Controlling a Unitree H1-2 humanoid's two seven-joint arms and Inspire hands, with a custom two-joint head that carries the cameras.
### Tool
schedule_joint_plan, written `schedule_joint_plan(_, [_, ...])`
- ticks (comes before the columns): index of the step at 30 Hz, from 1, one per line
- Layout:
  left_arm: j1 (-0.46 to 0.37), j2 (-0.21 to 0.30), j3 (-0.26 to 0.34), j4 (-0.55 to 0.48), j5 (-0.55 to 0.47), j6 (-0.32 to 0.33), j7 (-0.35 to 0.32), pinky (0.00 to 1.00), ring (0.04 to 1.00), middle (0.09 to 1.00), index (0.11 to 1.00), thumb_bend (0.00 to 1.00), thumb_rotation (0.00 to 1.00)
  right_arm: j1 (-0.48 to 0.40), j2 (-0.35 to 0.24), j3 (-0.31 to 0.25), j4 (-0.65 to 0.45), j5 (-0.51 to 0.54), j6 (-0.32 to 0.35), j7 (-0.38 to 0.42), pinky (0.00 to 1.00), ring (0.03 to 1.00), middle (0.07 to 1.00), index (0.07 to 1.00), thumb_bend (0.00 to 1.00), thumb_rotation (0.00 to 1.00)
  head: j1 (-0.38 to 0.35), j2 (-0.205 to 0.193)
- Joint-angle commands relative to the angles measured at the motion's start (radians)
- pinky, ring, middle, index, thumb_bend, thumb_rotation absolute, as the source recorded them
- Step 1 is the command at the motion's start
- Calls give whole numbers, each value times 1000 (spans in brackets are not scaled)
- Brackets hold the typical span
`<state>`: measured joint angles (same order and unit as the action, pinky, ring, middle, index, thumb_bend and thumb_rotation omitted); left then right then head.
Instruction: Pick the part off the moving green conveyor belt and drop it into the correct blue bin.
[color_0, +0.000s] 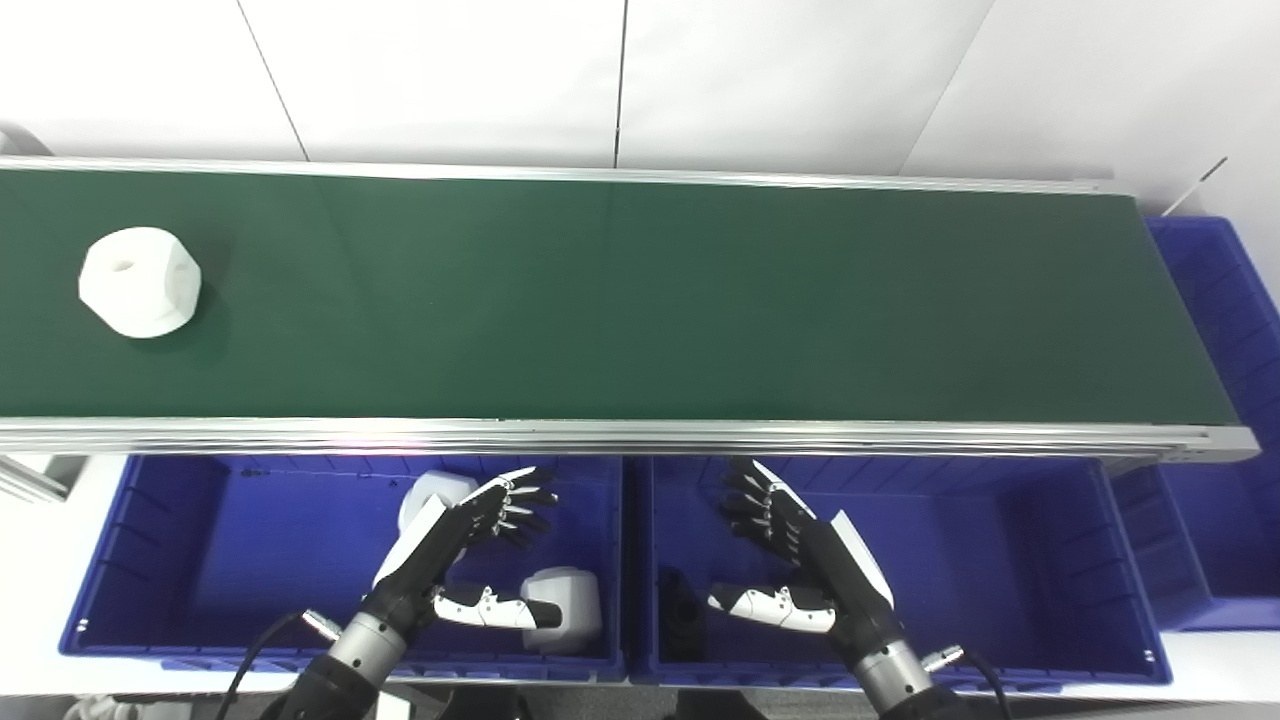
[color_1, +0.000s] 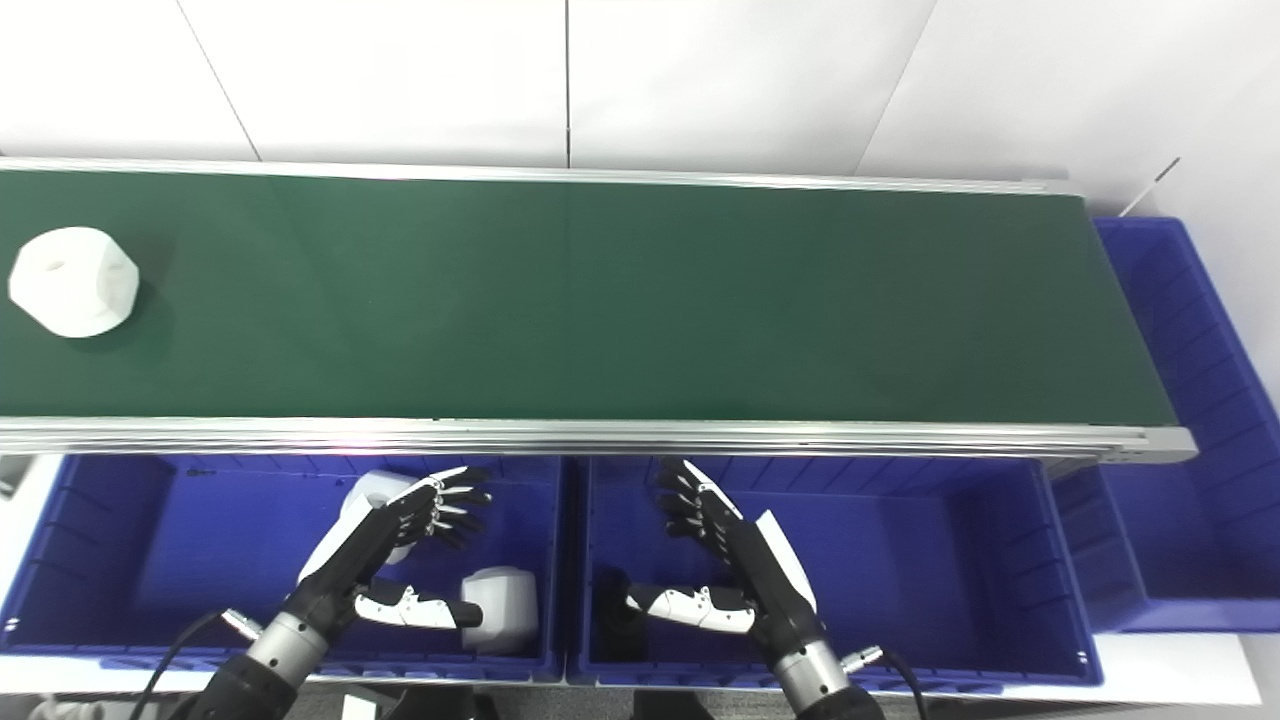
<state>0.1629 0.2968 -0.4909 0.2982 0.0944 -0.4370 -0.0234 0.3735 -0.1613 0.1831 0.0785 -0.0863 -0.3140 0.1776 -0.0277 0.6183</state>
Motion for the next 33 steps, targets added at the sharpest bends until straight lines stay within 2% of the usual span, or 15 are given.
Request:
schedule_joint_plan(1, [-16,12,-4,-12,2,-33,18,594,677,772,840,874,370,-4,3,-1,-10,11,-66,-3,771,860,896,931,798,380,2,-7])
schedule_joint_plan(8, [-12,12,-13,1,5,-33,63,592,671,777,832,891,395,-12,5,2,28,0,-100,-8,752,848,897,933,807,397,39,-55])
schedule_joint_plan(13, [0,-5,28,-8,-56,-33,20,590,659,772,828,899,348,-27,5,1,65,-13,-125,-13,750,861,902,937,807,407,82,-87])
schedule_joint_plan(17, [22,-17,73,-54,-76,-33,-11,576,657,775,813,914,330,-43,0,4,104,-2,-150,-12,762,863,905,937,802,390,127,-111])
schedule_joint_plan(23, [62,-23,115,-177,-56,-33,7,547,621,721,787,951,378,-61,-1,6,139,7,-154,-12,765,876,920,936,803,379,166,-138])
schedule_joint_plan(27, [89,-35,159,-239,-93,-33,-38,555,621,710,774,942,322,-69,0,10,151,13,-155,-13,770,876,929,936,802,375,182,-149])
schedule_joint_plan(33, [106,-59,207,-314,-88,-33,-42,549,608,693,765,937,295,-79,-7,17,162,14,-156,-27,760,864,903,920,786,363,222,-164])
